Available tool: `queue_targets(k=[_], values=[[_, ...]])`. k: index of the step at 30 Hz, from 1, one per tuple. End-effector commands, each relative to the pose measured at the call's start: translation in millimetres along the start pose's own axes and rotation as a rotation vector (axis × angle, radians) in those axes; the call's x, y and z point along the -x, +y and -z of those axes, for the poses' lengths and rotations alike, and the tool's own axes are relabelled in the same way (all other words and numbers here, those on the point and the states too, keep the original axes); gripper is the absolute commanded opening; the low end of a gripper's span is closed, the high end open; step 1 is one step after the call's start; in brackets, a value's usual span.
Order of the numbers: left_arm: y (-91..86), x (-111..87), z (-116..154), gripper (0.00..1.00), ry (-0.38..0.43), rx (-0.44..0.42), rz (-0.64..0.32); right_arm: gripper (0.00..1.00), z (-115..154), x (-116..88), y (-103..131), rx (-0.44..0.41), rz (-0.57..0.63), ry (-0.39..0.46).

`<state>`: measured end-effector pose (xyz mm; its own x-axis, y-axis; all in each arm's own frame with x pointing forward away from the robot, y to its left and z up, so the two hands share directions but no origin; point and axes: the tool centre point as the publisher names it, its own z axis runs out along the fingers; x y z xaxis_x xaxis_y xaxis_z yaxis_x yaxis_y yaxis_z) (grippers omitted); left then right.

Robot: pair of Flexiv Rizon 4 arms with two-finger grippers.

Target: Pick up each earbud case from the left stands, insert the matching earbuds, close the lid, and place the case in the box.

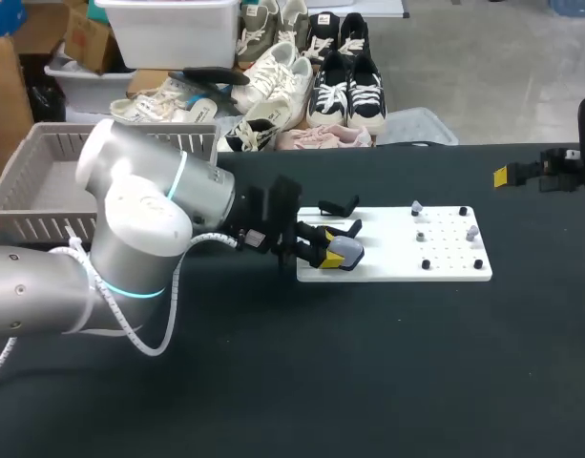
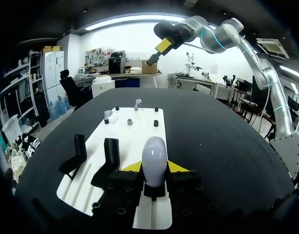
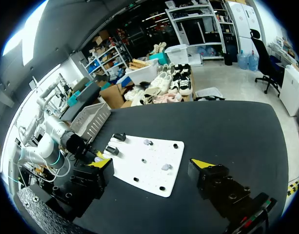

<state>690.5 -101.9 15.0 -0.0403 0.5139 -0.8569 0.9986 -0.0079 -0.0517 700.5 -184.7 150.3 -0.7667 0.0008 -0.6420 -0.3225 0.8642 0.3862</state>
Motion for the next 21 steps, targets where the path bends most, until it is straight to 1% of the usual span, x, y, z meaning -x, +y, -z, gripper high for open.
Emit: queue_targets(k=[1,7,11,15,21], values=[[1.9,-0.6,2,0.00,-0.005,0.000,-0.002,1.00,0,0,-1,0.006,0.001,0.000],[-0.3,0.8,11,0.00,-0.015,0.000,-0.007,1.00,0,0,-1,0.006,0.001,0.000],[-4.8,6.1,18,0.00,-0.039,-0.012,-0.016,1.00,0,0,-1,0.006,0.001,0.000],[-12.9,17.7,29,0.00,-0.077,-0.027,-0.021,1.00,0,0,-1,0.006,0.001,0.000],[-30.0,41.8,44,0.00,-0.150,-0.037,-0.022,1.00,0,0,-1,0.006,0.001,0.000]])
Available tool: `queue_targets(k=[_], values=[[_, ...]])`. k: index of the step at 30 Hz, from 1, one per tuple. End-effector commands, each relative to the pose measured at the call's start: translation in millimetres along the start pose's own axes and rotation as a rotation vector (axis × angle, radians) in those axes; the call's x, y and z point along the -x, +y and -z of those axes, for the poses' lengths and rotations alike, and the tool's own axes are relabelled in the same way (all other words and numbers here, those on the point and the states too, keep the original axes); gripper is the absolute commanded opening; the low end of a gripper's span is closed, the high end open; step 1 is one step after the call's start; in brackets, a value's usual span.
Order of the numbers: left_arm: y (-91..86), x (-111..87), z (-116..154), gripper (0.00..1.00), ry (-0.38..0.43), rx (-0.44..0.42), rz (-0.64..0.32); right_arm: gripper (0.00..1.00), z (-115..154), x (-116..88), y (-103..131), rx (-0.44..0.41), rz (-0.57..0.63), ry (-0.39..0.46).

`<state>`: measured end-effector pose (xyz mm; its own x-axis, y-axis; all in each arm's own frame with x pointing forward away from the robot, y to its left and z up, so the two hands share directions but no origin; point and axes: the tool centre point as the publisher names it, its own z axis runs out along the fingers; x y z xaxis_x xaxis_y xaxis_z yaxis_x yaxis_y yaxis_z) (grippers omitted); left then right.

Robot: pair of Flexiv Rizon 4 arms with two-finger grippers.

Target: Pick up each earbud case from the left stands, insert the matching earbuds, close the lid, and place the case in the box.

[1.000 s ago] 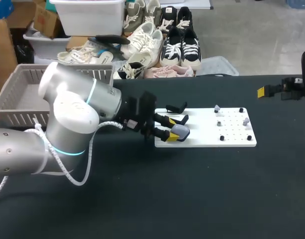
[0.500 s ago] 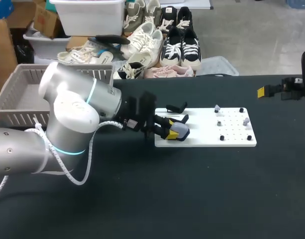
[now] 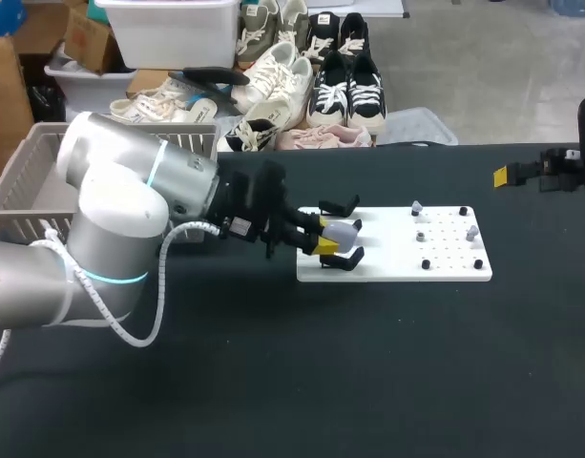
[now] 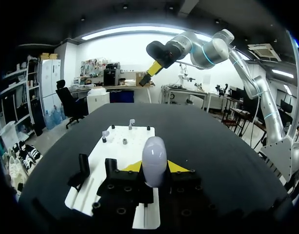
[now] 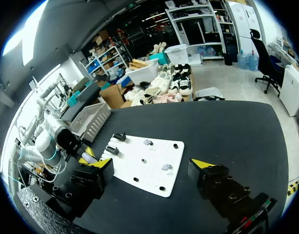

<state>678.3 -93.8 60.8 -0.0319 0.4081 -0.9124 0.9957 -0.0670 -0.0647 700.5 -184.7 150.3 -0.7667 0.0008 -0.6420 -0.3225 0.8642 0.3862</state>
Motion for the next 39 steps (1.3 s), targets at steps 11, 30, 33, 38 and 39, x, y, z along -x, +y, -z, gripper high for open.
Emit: queue_targets(k=[11,30,33,38,39], values=[[-44.0,55.4,26,0.00,-0.193,0.061,-0.059,1.00,0,0,-1,0.006,0.001,0.000],[-62.8,67.9,34,0.00,-0.247,0.060,-0.132,1.00,0,0,-1,0.006,0.001,0.000],[-62.8,67.9,34,0.00,-0.247,0.060,-0.132,1.00,0,0,-1,0.006,0.001,0.000],[-62.8,67.9,34,0.00,-0.247,0.060,-0.132,1.00,0,0,-1,0.006,0.001,0.000],[-62.8,67.9,34,0.00,-0.247,0.060,-0.132,1.00,0,0,-1,0.006,0.001,0.000]])
